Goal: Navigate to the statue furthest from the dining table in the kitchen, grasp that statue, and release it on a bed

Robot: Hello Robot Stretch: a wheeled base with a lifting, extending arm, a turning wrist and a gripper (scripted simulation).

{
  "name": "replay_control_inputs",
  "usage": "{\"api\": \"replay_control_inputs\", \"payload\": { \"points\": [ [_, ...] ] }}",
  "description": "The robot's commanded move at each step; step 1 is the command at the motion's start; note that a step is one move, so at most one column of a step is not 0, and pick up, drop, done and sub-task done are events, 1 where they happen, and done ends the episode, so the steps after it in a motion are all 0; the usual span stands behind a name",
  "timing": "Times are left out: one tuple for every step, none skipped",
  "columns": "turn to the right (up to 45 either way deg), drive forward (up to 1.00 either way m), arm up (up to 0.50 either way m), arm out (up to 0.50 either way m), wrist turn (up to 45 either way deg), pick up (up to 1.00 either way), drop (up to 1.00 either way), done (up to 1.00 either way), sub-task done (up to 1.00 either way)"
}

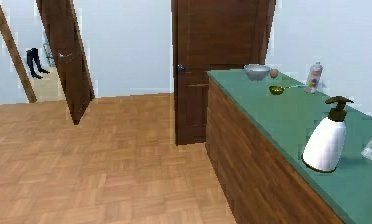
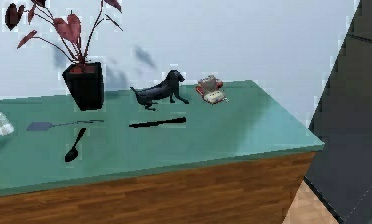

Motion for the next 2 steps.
{"api": "replay_control_inputs", "payload": {
  "points": [
    [0.0,0.0,0.38,0.0,0.0,0.0,0.0,0.0,0.0],
    [0.0,0.0,0.0,0.5,0.0,0.0,0.0,0.0,0.0]
  ]
}}
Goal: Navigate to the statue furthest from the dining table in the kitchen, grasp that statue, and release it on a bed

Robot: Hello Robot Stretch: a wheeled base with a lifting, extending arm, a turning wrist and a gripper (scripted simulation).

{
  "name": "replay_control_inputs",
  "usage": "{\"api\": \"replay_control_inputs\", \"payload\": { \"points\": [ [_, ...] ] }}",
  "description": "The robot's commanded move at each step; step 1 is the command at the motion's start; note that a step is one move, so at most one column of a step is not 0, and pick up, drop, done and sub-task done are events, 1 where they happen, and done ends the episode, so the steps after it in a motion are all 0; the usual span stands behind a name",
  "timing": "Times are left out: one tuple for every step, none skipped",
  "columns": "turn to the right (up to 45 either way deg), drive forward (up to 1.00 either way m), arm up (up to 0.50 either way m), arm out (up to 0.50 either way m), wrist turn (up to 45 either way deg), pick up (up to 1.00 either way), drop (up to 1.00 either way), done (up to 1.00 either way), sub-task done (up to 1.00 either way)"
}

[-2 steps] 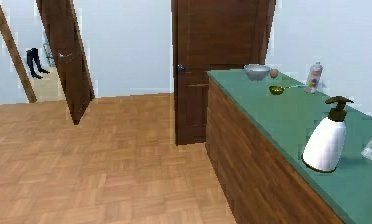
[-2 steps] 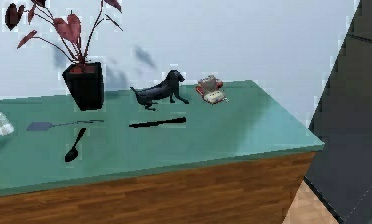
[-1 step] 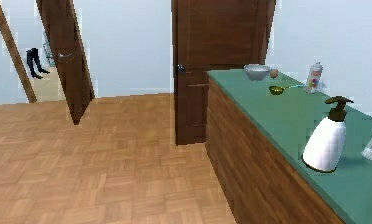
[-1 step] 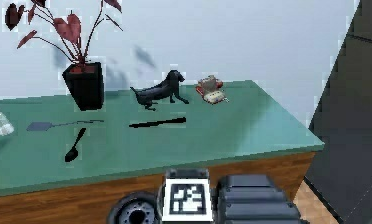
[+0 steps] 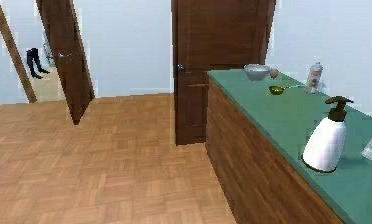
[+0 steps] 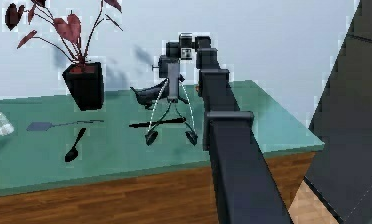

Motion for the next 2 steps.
{"api": "replay_control_inputs", "payload": {
  "points": [
    [0.0,0.0,0.0,0.0,45.0,0.0,0.0,0.0,0.0],
    [0.0,0.0,0.0,0.0,45.0,0.0,0.0,0.0,0.0]
  ]
}}
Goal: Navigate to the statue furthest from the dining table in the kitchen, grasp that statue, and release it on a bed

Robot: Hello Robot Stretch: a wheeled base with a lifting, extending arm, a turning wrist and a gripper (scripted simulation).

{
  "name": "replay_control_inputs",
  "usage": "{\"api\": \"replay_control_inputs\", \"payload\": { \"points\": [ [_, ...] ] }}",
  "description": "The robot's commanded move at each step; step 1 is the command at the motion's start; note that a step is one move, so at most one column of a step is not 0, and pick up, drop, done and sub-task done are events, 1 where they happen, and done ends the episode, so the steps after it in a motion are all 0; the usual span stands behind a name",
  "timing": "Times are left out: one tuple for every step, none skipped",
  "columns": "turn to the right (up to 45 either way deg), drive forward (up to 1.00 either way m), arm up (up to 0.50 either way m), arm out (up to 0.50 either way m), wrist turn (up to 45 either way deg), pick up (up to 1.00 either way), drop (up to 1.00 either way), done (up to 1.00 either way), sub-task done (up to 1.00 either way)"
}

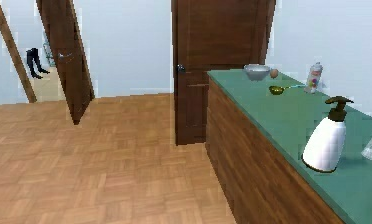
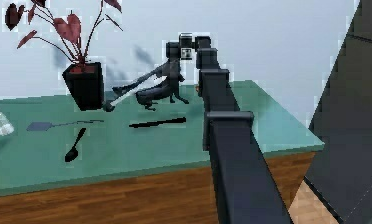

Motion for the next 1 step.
{"api": "replay_control_inputs", "payload": {
  "points": [
    [0.0,0.0,0.0,0.0,45.0,0.0,0.0,0.0,0.0]
  ]
}}
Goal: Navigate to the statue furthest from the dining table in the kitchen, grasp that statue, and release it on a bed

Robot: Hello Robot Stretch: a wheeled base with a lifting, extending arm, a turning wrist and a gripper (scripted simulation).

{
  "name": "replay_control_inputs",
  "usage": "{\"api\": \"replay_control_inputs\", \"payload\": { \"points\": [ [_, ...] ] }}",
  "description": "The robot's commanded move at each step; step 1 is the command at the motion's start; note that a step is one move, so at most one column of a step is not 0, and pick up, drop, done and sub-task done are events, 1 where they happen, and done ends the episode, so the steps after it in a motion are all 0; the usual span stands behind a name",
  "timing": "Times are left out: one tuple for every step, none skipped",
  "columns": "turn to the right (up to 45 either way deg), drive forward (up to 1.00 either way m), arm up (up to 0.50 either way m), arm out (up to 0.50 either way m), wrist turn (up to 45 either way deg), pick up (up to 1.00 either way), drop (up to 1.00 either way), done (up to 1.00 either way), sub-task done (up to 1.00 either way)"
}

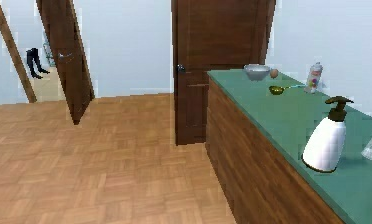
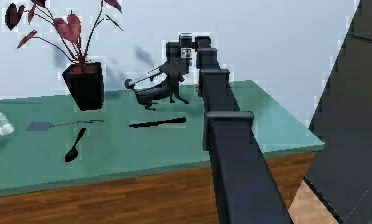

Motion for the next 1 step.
{"api": "replay_control_inputs", "payload": {
  "points": [
    [0.0,0.0,0.0,0.0,45.0,0.0,0.0,0.0,0.0]
  ]
}}
